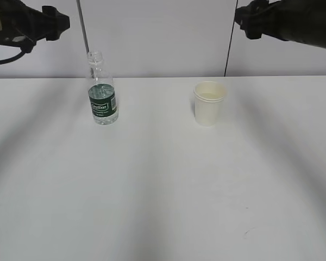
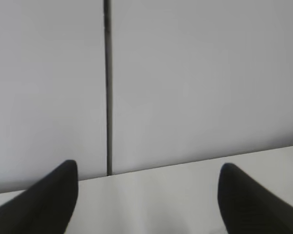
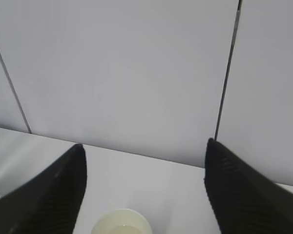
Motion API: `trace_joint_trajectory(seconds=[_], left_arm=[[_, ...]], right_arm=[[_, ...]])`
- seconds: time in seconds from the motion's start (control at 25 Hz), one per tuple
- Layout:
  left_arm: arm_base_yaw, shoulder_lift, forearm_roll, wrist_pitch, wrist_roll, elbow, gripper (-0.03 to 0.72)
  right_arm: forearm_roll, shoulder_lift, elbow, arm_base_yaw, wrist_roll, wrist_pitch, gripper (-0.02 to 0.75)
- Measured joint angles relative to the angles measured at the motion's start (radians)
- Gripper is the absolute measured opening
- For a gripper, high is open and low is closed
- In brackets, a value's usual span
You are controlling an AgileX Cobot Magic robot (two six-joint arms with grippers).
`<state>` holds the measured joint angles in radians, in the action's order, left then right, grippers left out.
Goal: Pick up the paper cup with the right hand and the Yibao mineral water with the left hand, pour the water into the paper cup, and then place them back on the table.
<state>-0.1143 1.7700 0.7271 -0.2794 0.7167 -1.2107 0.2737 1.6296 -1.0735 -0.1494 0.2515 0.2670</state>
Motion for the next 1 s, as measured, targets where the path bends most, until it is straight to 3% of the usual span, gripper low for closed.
trace_joint_trajectory(seconds=[0.2,0.52,1.0], left_arm=[[0.0,-0.045,-0.023,0.158,0.002,0.0,0.528],[-0.017,-0.106,-0.125,0.626,-0.014,-0.092,0.461],[-0.052,-0.109,-0.578,1.006,-0.41,-0.212,0.448]], right_arm=[[0.0,0.0,-0.06,0.0,0.0,-0.118,0.586],[0.0,0.0,-0.143,0.0,0.0,-0.289,0.585],[-0.024,0.0,-0.234,0.0,0.002,-0.532,0.585]])
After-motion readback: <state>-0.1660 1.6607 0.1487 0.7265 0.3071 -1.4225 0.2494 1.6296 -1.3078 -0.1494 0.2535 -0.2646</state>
